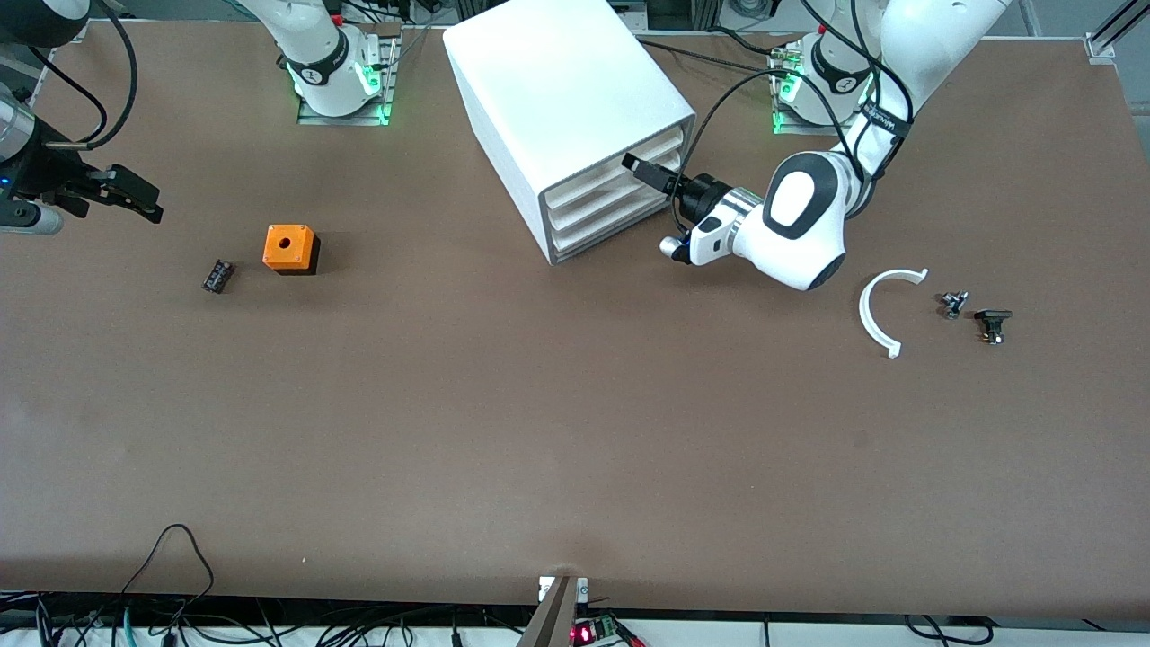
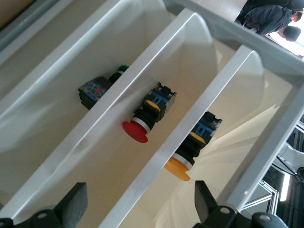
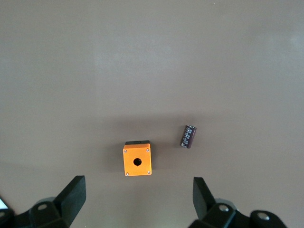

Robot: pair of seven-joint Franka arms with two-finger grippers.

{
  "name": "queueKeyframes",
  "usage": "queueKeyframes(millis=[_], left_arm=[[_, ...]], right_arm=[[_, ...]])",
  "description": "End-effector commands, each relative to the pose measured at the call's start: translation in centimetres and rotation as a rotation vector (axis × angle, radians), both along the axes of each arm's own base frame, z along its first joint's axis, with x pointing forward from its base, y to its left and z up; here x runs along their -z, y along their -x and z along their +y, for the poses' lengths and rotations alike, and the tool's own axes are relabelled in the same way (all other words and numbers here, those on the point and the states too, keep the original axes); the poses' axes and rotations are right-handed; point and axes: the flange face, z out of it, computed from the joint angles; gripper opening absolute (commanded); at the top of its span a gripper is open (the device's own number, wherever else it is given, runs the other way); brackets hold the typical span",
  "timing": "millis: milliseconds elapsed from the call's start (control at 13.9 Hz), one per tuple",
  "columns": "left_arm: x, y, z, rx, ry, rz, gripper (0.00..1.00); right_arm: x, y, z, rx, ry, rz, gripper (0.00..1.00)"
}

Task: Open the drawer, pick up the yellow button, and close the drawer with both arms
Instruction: 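Reach the left gripper to the white cabinet's drawer handle and grasp it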

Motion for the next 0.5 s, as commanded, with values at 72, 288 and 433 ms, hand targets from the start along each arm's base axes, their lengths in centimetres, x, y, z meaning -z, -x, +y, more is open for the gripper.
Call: queueKeyframes(millis=[72,288,433], left_arm=[[0.2,3.0,-0.9,0.005,-0.019,-0.007,0.86],[0.7,3.8,-2.0,0.001,-0.043,-0.050,0.13],[0.1,2.8,-0.9,-0.010,-0.049,-0.078,0.00]], right_arm=[[-0.3,0.6,0.2,0.003,-0.019,-0.005,1.00],[-0.3,0.6,0.6,-0.006,-0.018,-0.002,1.00],[-0.1,0.2,1.1,-0.018,-0.019,0.001,1.00]])
